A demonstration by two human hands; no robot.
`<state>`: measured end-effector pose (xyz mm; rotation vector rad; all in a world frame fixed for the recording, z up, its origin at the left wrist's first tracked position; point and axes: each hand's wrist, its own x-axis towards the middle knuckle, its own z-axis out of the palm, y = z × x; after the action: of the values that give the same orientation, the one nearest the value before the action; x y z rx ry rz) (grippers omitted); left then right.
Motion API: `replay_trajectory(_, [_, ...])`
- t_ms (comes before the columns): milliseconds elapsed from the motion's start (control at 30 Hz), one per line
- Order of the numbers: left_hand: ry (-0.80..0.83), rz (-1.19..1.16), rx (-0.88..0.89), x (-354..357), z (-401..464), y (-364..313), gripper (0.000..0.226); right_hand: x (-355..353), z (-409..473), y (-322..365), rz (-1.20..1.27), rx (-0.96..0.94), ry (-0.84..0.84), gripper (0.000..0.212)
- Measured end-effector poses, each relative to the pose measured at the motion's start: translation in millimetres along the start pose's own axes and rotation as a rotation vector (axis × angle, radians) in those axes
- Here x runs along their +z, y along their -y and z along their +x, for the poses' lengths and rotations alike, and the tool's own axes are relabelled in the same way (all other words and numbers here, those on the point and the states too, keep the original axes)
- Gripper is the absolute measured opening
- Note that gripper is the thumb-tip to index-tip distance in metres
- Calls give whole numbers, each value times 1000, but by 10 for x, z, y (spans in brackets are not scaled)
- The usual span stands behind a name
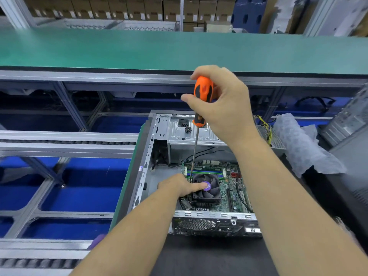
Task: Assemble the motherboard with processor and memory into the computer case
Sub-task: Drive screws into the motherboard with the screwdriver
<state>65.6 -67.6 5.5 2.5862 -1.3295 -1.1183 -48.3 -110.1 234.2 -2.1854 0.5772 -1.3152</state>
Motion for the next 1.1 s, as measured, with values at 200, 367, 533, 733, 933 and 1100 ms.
replay_trajectory(200, [-36, 11, 25, 3, 24, -24, 110, -150, -63, -2, 135, 47, 181, 56])
replay_trajectory(367, [-243, 168, 88, -37, -32, -61, 91, -595, 54, -9, 38, 62, -44, 52])
replay_trajectory(533, [-474, 277, 534, -35, -92, -287, 75, -806, 14, -8, -156, 17, -23, 56])
replay_trajectory(733, [-1, 472, 602, 90, -128, -369, 119, -849, -176, -125, -224, 50, -33, 51])
replay_trajectory(933, [53, 660, 467, 128, -172, -565, 120, -872, -273, -223, -214, 77, -55, 45])
replay_trajectory(1100, [42, 662, 438, 169, -160, -560, 121, -861, -318, -285, -239, 91, -54, 41])
